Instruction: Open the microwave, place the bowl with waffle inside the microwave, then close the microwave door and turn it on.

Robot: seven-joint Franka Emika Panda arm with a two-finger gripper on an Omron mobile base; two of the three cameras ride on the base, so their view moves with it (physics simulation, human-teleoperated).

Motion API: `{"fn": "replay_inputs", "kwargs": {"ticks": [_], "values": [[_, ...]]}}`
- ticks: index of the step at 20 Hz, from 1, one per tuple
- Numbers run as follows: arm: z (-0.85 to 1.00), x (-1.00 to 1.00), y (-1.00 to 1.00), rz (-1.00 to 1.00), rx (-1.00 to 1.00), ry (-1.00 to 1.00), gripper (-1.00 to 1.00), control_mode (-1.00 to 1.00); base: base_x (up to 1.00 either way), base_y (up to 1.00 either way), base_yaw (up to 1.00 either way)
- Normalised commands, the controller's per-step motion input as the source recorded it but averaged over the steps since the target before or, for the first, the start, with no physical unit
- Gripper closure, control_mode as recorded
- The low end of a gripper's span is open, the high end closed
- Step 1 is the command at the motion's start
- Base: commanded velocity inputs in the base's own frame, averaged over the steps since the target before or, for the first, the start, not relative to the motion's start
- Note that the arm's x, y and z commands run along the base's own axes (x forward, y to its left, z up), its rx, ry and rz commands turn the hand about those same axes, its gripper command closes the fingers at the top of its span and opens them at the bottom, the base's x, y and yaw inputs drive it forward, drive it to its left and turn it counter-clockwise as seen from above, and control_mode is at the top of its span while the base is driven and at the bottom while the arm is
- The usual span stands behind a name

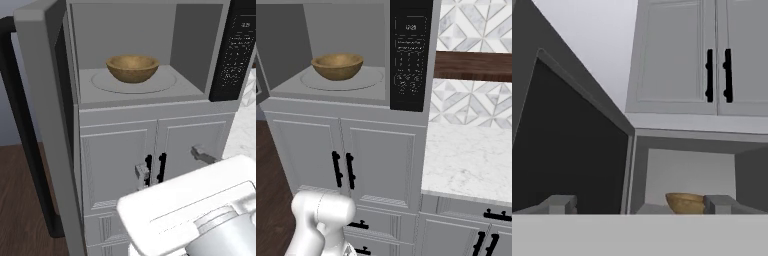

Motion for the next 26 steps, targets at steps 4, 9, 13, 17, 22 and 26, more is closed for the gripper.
{"fn": "replay_inputs", "kwargs": {"ticks": [4, 9, 13, 17, 22, 26], "values": [[0.0, -0.72, 0.65, 0.0, 0.0, -0.05, -1.0, -1.0, 0.0, 0.0, 0.0], [0.0, -0.79, 0.62, 0.0, 0.0, -0.05, -1.0, -1.0, 0.0, 0.0, 0.0], [0.0, -0.55, 0.75, 0.0, -0.01, 0.0, -1.0, -1.0, 0.0, 0.0, 0.0], [-0.01, -0.09, 0.94, -0.06, -0.05, 0.0, -1.0, -1.0, 0.0, 0.0, 0.0], [0.0, 0.0, 0.92, -0.2, -0.05, 0.0, -1.0, -1.0, 0.0, 0.0, 0.0], [-0.06, 0.0, 0.28, -0.38, 0.0, 0.0, -1.0, -1.0, 0.0, 0.0, 0.0]]}}
